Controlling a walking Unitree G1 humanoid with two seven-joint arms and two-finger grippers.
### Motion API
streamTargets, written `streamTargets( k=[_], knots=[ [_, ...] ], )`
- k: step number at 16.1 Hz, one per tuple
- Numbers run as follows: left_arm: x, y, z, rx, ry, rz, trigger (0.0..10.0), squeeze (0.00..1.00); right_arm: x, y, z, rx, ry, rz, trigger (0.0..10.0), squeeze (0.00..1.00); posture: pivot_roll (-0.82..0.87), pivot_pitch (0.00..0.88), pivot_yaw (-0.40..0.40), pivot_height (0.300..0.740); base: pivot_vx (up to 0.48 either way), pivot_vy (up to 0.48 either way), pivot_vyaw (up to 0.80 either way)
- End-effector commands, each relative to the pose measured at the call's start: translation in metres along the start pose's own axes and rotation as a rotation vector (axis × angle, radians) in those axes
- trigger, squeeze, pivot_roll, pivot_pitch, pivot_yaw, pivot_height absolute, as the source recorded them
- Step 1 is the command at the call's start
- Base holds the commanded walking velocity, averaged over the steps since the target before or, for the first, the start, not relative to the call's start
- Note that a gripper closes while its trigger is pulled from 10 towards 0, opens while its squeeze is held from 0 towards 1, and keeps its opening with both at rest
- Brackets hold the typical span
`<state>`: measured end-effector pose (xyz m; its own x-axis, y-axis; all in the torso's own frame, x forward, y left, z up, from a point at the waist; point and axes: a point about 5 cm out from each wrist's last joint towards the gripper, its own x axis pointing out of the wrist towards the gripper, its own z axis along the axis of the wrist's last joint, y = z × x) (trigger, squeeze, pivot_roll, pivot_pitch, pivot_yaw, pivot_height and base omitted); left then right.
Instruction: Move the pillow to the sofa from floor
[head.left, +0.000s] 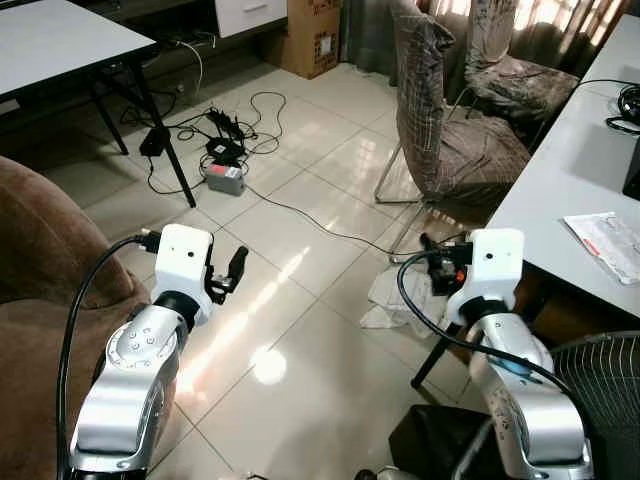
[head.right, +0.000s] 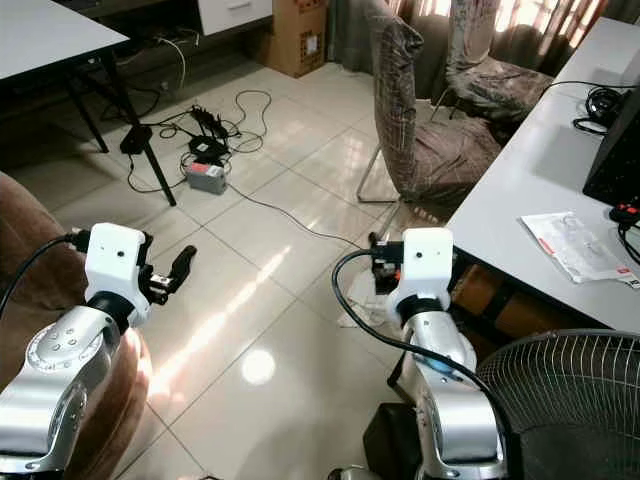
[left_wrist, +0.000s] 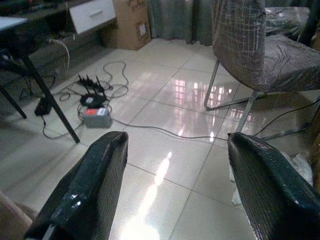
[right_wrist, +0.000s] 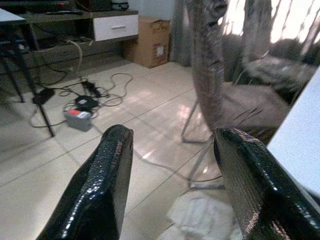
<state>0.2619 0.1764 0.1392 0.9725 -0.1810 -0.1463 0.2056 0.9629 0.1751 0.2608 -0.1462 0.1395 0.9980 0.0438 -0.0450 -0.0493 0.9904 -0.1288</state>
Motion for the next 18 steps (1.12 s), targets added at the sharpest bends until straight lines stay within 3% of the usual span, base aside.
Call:
streamTargets(
  k=[1,2,3,4,5,7,18],
  knots=[
    [0.001,-0.004,0.009,0.044,-0.047,0.001,10.0,0.95,0.002,0.003,-0.001,-0.126,-0.009,-0.006,10.0,0.0,0.02,0.058,-0.014,0.74,0.0,0.0,0.0],
    [0.0,-0.006,0.012,0.012,-0.078,0.014,10.0,0.0,0.002,0.004,-0.002,-0.159,-0.02,0.009,10.0,0.0,0.02,0.058,-0.014,0.74,0.0,0.0,0.0],
    [-0.001,-0.007,0.014,-0.024,-0.1,0.026,10.0,0.0,0.001,0.004,-0.001,-0.134,-0.019,0.037,10.0,0.0,0.02,0.056,-0.015,0.74,0.0,0.0,0.0],
    [-0.002,-0.005,0.015,0.009,-0.103,0.049,10.0,0.0,-0.002,0.008,-0.003,-0.082,-0.005,0.101,10.0,0.0,0.02,0.054,-0.016,0.74,0.0,0.0,0.8],
    [-0.003,-0.002,0.014,0.041,-0.09,0.077,10.0,0.0,-0.005,0.012,-0.004,-0.075,-0.012,0.135,10.0,0.0,0.02,0.053,-0.017,0.74,0.0,0.0,0.8],
    [-0.006,0.0,0.004,0.009,-0.045,0.084,10.0,0.0,-0.008,0.019,-0.006,-0.09,-0.023,0.173,10.0,0.0,0.01,0.042,-0.01,0.74,0.0,0.0,0.8],
    [-0.007,-0.001,0.001,0.027,-0.044,0.099,10.0,0.0,-0.006,0.016,-0.009,-0.08,-0.032,0.194,10.0,0.0,0.01,0.006,-0.006,0.74,0.0,0.0,0.8]
  ],
)
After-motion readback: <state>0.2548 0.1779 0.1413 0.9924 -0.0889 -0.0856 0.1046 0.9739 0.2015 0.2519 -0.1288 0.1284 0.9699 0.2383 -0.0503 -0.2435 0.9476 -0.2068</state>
